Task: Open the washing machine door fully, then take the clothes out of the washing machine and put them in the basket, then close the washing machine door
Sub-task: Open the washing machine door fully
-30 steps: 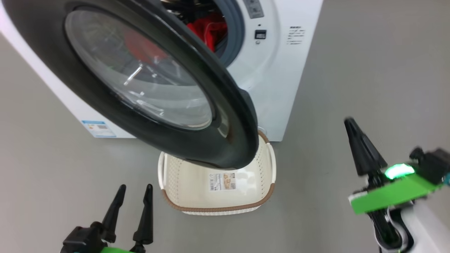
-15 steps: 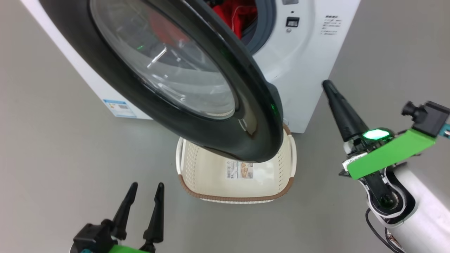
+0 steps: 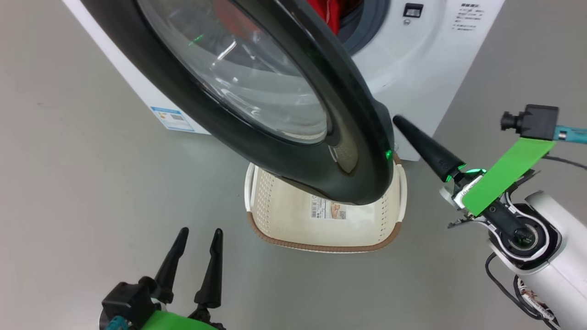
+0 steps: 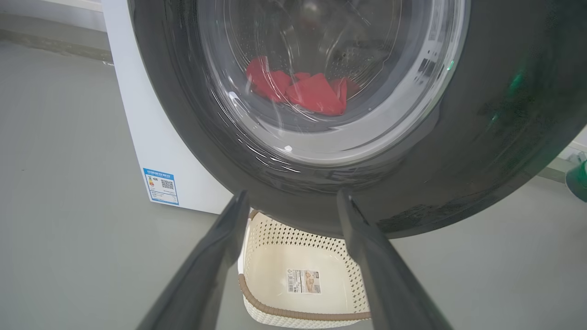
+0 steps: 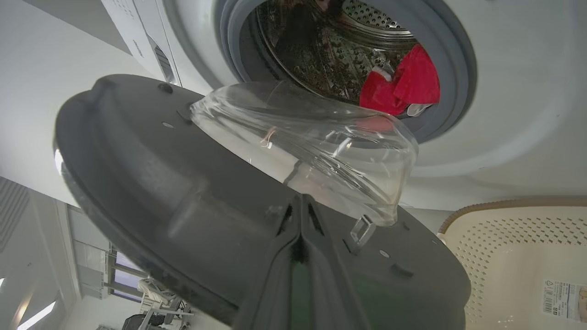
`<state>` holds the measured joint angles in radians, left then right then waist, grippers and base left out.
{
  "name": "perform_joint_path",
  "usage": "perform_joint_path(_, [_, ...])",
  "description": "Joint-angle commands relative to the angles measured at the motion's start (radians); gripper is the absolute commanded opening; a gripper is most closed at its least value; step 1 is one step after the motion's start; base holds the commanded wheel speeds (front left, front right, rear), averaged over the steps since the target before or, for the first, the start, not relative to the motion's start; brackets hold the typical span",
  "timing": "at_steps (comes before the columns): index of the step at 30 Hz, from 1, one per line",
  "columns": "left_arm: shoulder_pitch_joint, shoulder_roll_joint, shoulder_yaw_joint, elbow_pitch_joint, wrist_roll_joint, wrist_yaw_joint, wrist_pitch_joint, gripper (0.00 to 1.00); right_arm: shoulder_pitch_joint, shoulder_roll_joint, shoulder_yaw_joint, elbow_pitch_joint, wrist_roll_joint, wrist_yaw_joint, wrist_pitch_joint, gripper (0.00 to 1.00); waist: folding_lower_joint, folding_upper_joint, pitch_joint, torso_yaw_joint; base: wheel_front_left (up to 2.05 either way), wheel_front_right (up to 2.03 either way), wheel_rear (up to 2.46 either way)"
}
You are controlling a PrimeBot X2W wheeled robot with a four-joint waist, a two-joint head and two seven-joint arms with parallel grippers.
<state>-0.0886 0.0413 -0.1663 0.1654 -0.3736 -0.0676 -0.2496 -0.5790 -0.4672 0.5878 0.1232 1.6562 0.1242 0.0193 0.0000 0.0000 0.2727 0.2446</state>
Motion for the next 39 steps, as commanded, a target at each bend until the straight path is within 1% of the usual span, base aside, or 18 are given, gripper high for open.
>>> perform_joint_path(1, [-0.028,0.009,0.026,-0.025,-0.008,0.008,-0.012,1.0,-0.007,-0.002,-0.006,-0.016,0.015,0.007,0.023,0.0,0.0,0.0,0.006,0.008,0.0,0.0,0.0])
perform_joint_path(8, [-0.028,0.009,0.014,-0.021,-0.016,0.012,-0.012,1.0,0.003,0.022,-0.038,0.023,0.041,0.007,0.185,0.0,0.0,0.0,0.002,0.028,0.0,0.0,0.0])
perform_joint_path(18, [-0.008,0.009,0.007,-0.018,-0.02,0.016,-0.012,1.0,0.056,0.075,-0.082,0.03,0.021,0.007,0.309,0.0,0.0,0.0,-0.04,0.076,0.0,0.0,0.0])
perform_joint_path(27, [0.025,0.009,0.012,-0.022,-0.014,0.015,-0.012,1.0,0.118,0.125,-0.089,0.022,-0.018,0.007,0.391,0.0,0.0,0.0,-0.074,0.131,0.0,0.0,0.0])
perform_joint_path(39, [0.045,0.009,0.007,-0.022,-0.014,0.017,-0.012,1.0,0.142,0.185,-0.07,0.005,-0.05,0.007,0.453,0.0,0.0,0.0,-0.103,0.192,0.0,0.0,0.0])
